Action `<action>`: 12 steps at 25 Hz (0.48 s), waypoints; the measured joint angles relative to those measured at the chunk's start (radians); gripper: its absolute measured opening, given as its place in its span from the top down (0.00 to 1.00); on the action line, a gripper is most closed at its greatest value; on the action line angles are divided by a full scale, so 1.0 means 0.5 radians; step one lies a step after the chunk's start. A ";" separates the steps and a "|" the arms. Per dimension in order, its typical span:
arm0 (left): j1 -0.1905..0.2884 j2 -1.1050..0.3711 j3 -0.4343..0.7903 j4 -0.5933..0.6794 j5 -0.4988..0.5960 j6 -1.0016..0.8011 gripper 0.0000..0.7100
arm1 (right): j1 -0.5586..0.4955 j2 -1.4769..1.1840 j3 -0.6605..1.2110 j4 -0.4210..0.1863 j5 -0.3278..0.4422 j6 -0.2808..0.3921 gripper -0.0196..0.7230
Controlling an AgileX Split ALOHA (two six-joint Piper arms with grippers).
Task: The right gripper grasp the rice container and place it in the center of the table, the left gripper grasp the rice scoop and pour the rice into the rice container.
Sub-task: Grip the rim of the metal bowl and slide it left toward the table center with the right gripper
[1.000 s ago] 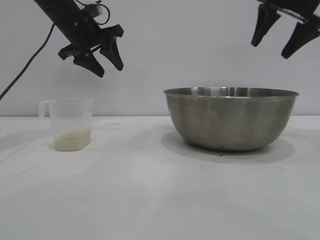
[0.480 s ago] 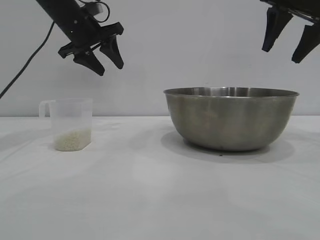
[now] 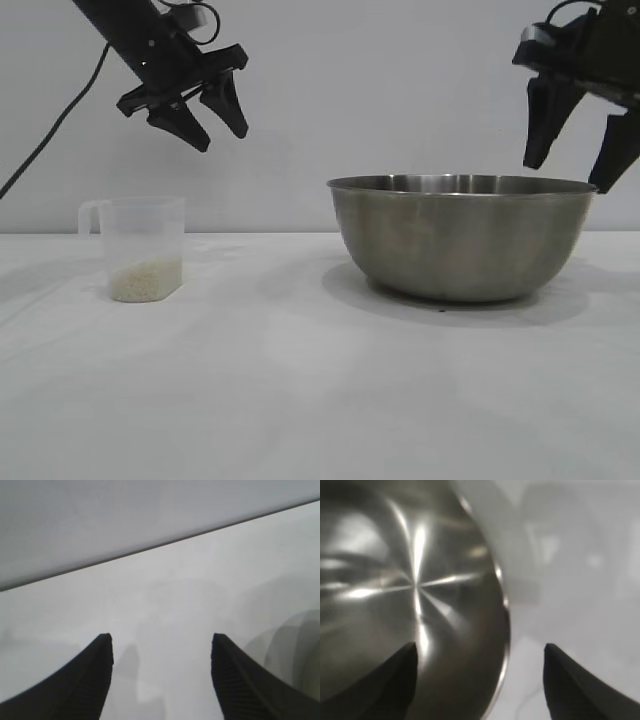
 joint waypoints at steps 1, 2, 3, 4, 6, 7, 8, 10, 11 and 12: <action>0.000 0.000 0.000 0.000 0.001 0.000 0.47 | 0.005 0.016 0.000 0.000 0.000 0.000 0.37; 0.000 0.000 0.000 0.000 0.001 0.000 0.47 | 0.005 0.032 0.000 -0.003 0.000 0.000 0.41; 0.000 0.000 0.000 0.000 0.001 0.000 0.47 | 0.005 0.043 0.000 -0.003 0.000 0.000 0.45; 0.000 0.000 0.000 0.000 0.001 -0.001 0.47 | 0.005 0.051 0.000 -0.003 -0.004 0.000 0.51; 0.000 0.000 0.000 0.000 0.001 -0.001 0.47 | 0.006 0.064 0.000 -0.003 -0.007 0.000 0.64; 0.000 0.000 0.000 0.000 0.001 -0.001 0.47 | 0.006 0.069 0.000 -0.004 -0.007 0.000 0.69; 0.000 0.000 0.000 0.000 0.001 -0.001 0.47 | 0.006 0.069 0.000 -0.008 -0.008 0.000 0.75; 0.000 0.000 0.000 0.000 0.001 -0.001 0.47 | 0.006 0.074 0.000 -0.012 -0.011 0.000 0.85; 0.000 0.000 0.000 0.000 0.001 -0.001 0.47 | 0.006 0.074 0.000 -0.012 -0.011 0.000 0.88; 0.000 0.000 0.000 0.000 0.001 -0.001 0.47 | 0.006 0.074 0.000 -0.012 -0.015 0.000 0.86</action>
